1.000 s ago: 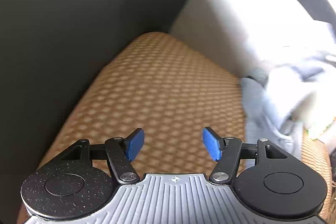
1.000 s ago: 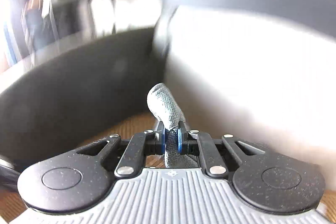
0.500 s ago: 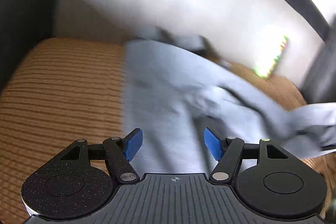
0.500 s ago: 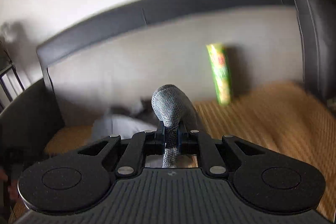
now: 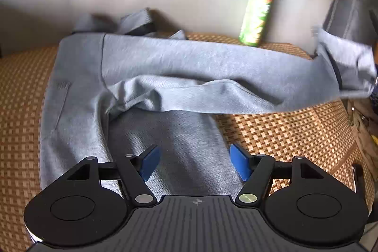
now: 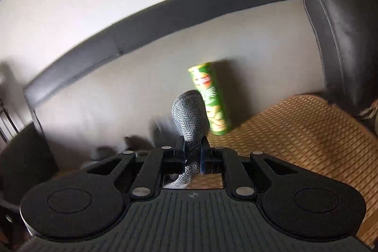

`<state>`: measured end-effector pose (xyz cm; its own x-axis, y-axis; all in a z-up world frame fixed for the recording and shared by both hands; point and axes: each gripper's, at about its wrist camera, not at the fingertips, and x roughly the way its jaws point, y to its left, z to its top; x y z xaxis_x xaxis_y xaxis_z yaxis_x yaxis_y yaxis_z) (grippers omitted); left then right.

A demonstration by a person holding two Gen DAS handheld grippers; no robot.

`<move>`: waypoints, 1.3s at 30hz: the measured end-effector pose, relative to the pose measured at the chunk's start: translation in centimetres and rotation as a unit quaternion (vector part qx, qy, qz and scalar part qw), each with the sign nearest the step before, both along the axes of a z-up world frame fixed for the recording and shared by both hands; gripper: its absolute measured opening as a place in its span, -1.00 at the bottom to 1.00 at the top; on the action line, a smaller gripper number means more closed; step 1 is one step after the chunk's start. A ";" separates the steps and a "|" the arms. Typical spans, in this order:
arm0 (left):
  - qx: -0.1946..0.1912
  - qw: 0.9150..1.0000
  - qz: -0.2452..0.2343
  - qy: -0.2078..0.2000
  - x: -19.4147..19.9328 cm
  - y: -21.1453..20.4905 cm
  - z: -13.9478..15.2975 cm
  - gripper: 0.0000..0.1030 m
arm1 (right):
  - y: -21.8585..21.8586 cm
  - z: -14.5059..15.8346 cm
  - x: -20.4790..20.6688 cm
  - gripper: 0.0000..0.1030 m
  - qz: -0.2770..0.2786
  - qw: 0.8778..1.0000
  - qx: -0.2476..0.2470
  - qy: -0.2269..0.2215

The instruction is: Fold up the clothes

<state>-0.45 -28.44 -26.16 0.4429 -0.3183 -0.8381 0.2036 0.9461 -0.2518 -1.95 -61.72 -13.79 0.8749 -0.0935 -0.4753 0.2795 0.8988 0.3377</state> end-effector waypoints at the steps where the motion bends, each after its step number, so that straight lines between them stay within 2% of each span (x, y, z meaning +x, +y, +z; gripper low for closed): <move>1: 0.003 1.000 0.003 0.001 0.3 0.1 0.0 0.52 | -0.5 -1.3 0.3 -0.71 0.008 0.999 -0.004 0.031; 5: 0.023 1.000 -0.002 0.000 1.6 -0.4 -0.4 0.52 | -2.4 -6.6 1.2 -0.50 0.017 0.986 -0.020 0.166; 7: 0.027 1.000 -0.004 0.005 2.4 -0.9 -0.8 0.52 | -3.1 -6.8 0.6 -0.47 -0.007 0.985 -0.016 0.171; 9: 0.015 1.000 0.006 0.011 3.3 -1.4 -1.1 0.52 | -3.5 -5.9 0.1 -0.19 -0.018 0.988 -0.005 0.155; 10: 0.006 1.000 0.014 0.014 3.9 -1.7 -1.3 0.52 | -3.5 -5.1 0.1 0.04 -0.012 0.989 -0.006 0.144; 11: -0.003 1.000 0.023 0.017 4.5 -2.1 -1.5 0.52 | -3.4 -4.5 0.7 0.13 0.001 0.991 -0.012 0.136; 14: -0.024 0.999 0.040 0.020 6.0 -3.3 -1.8 0.52 | -3.1 -4.0 3.6 0.12 0.034 0.990 -0.018 0.137; 18: -0.011 0.999 0.031 0.013 7.2 -5.3 -2.2 0.52 | -5.5 -6.2 8.2 0.15 -0.011 0.980 0.073 0.183; 20: -0.020 0.999 0.033 0.015 7.6 -6.0 -2.3 0.52 | -6.8 -7.0 9.3 0.22 -0.057 0.969 0.165 0.175; 21: -0.023 0.999 0.033 0.015 7.7 -6.4 -2.3 0.52 | -7.2 -7.2 9.6 0.25 -0.074 0.964 0.189 0.169; 24: -0.044 0.999 0.009 0.020 7.7 -8.3 -2.3 0.52 | -7.9 -7.0 10.0 0.36 -0.121 0.960 0.176 0.183; 27: -0.063 0.996 -0.051 0.025 7.1 -11.5 -2.6 0.53 | -9.1 -7.3 8.9 0.37 -0.126 0.953 0.185 0.202; 30: -0.041 0.994 -0.103 0.024 6.7 -15.6 -4.0 0.55 | -10.3 -7.5 8.0 0.43 -0.138 0.948 0.202 0.205; 33: -0.019 0.994 -0.098 0.033 6.9 -17.9 -6.0 0.55 | -11.0 -8.0 7.1 0.45 -0.131 0.944 0.205 0.222; 37: -0.029 0.997 -0.066 0.041 7.1 -17.9 -7.0 0.56 | -11.7 -9.0 6.3 0.45 -0.117 0.939 0.210 0.246; 38: -0.036 0.995 -0.080 0.043 6.9 -18.2 -6.7 0.33 | -11.9 -8.9 5.8 0.45 -0.116 0.939 0.215 0.244; 39: -0.045 0.993 -0.101 0.046 6.6 -18.6 -6.3 -0.40 | -12.0 -8.9 5.4 0.45 -0.116 0.938 0.219 0.241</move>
